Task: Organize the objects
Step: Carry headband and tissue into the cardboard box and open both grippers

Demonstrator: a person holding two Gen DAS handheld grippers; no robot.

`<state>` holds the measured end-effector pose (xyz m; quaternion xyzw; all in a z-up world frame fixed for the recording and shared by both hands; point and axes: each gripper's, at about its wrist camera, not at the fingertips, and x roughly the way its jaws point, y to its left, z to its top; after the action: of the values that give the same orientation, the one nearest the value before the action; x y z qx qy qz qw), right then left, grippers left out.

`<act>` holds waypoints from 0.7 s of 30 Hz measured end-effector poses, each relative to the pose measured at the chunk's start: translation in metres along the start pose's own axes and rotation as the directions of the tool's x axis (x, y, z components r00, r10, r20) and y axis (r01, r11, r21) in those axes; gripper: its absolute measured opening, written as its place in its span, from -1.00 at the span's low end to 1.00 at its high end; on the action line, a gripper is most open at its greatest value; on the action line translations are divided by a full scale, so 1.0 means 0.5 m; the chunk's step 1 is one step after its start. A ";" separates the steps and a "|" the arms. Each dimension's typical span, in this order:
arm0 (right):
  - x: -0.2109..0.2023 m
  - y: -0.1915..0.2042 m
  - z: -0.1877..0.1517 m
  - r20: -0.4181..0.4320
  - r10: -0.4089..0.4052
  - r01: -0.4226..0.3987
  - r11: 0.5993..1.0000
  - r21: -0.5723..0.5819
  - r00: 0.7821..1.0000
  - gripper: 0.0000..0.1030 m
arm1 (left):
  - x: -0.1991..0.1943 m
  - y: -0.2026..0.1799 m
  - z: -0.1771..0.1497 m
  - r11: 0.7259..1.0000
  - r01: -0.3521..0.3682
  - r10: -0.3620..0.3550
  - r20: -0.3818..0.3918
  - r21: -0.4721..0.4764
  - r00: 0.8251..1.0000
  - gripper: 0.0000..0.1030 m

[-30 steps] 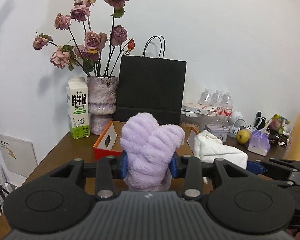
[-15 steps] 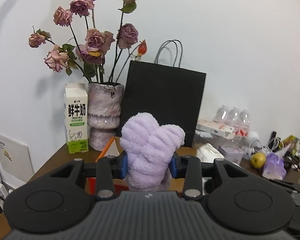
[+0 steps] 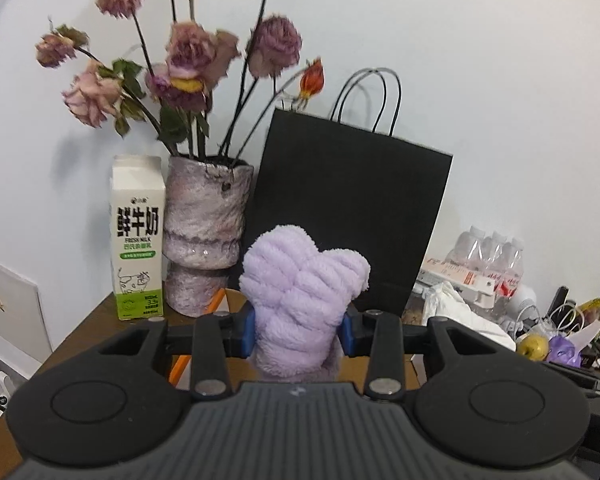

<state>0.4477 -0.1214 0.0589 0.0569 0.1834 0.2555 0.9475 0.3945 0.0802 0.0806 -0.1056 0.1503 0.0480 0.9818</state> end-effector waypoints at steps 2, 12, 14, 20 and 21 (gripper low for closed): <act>0.020 -0.005 0.002 -0.015 -0.011 0.011 1.000 -0.013 1.000 -0.21 | 0.027 0.005 0.001 1.000 0.004 -0.004 -0.026 0.007 1.000 -0.25; 0.101 -0.047 -0.018 -0.104 -0.068 0.068 0.998 -0.005 0.992 -0.21 | 0.135 0.012 -0.017 0.999 -0.006 0.012 -0.143 0.041 0.990 -0.25; 0.113 -0.052 -0.024 -0.124 -0.080 0.080 0.997 -0.006 0.989 -0.21 | 0.153 0.011 -0.023 0.999 -0.003 0.011 -0.167 0.047 0.986 -0.25; 0.134 -0.060 -0.042 -0.158 -0.107 0.107 0.994 -0.014 0.982 -0.21 | 0.179 -0.001 -0.046 0.997 0.017 -0.002 -0.197 0.076 0.980 -0.25; 0.136 -0.061 -0.045 -0.164 -0.110 0.109 0.994 -0.015 0.980 -0.20 | 0.181 -0.003 -0.049 0.997 0.020 -0.004 -0.200 0.078 0.980 -0.25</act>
<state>0.5081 -0.1130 0.0103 0.0228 0.2633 0.2075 0.9419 0.4739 0.0791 0.0304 -0.0717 0.2494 0.0250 0.9654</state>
